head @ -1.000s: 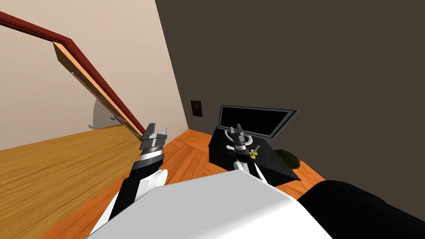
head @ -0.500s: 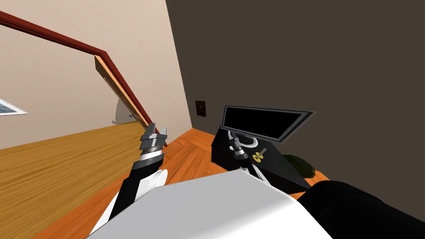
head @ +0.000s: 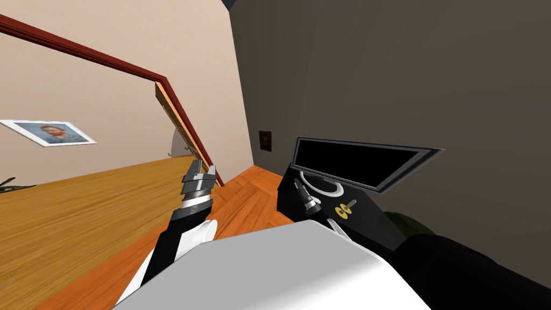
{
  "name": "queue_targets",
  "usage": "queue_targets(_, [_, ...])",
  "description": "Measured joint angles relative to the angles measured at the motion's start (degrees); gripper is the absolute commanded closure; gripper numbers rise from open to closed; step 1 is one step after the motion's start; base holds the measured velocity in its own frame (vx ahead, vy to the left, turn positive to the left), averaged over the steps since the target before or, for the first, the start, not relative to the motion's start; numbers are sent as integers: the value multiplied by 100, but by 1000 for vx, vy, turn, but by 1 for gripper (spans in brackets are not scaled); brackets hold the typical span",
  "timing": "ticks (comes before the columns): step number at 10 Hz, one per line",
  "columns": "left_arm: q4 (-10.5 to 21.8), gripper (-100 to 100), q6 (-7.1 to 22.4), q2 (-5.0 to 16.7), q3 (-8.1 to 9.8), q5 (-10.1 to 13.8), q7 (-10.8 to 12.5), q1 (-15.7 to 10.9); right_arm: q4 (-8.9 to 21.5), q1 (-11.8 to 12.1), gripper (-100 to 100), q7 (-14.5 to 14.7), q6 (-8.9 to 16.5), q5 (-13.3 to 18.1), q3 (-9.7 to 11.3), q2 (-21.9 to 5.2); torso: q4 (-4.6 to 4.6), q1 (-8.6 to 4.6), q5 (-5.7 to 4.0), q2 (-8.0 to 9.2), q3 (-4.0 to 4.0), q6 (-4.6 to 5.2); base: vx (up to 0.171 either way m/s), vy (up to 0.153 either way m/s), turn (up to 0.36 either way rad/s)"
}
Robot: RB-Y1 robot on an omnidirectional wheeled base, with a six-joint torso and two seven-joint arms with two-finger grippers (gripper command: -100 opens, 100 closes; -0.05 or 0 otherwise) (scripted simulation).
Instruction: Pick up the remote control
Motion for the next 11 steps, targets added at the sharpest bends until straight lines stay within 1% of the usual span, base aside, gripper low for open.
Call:
queue_targets(1, [0, 0, 0, 0, 0, 0, 0, 0, 147, -14, -100, 16, -61, 12, 8, -27, 1, -1, 0, 1, 1, -1, 11, 8, 184])
queue_targets(2, [0, 0, 0, 0, -1, 0, 0, -1, 301, 12, -100, 23, -80, 54, 16, -188, 1, 0, 0, 1, 1, -4, 13, 0, 117])
queue_targets(3, [0, 0, 0, 0, 0, 0, 0, 0, 469, -31, -100, 49, -69, 98, 52, -234, 1, -1, 0, -1, 0, -2, 22, 2, 210])
queue_targets(4, [0, 0, 0, 0, 0, 0, 0, -1, 633, 67, -100, 99, -111, 171, 99, -368, 0, -1, 0, -2, -1, -3, 21, -4, 94])
queue_targets(5, [0, 0, 0, 0, 0, 0, 0, 0, 704, 88, -100, 132, -76, 215, 132, -438, 0, -2, 0, -3, -1, -1, 23, 4, 217])
queue_targets(6, [0, 0, 0, 0, 0, 0, 0, -1, 898, 101, -100, 202, -96, 308, 204, -527, 0, 0, 0, -4, -2, -4, 23, -2, 112])
queue_targets(7, [0, 0, 0, 0, 0, 0, 0, 0, 1102, 74, -100, 259, -101, 365, 257, -560, 0, -1, 0, -4, -2, -1, 28, -1, 221])
queue_targets(8, [0, 0, 0, 0, 0, 0, 0, -1, 1216, 92, -100, 284, -32, 432, 299, -723, 0, -3, 0, -6, -3, -4, 22, -9, 111])
queue_targets(9, [0, 0, 0, 0, 0, 0, 0, 0, 1381, 120, -100, 313, -39, 475, 325, -788, 0, -4, -1, -4, -2, 0, 29, -4, 192])
queue_targets(10, [0, 0, 0, 0, 0, 0, 0, 0, 1501, 171, -100, 342, -48, 541, 360, -952, 0, -4, 0, -6, -3, -3, 24, -7, 119])
queue_targets(11, [0, 0, 0, 0, 0, 0, 0, 0, 1691, 145, -100, 379, -61, 591, 402, -994, 0, -3, -1, -5, -3, 0, 9, -4, -9])
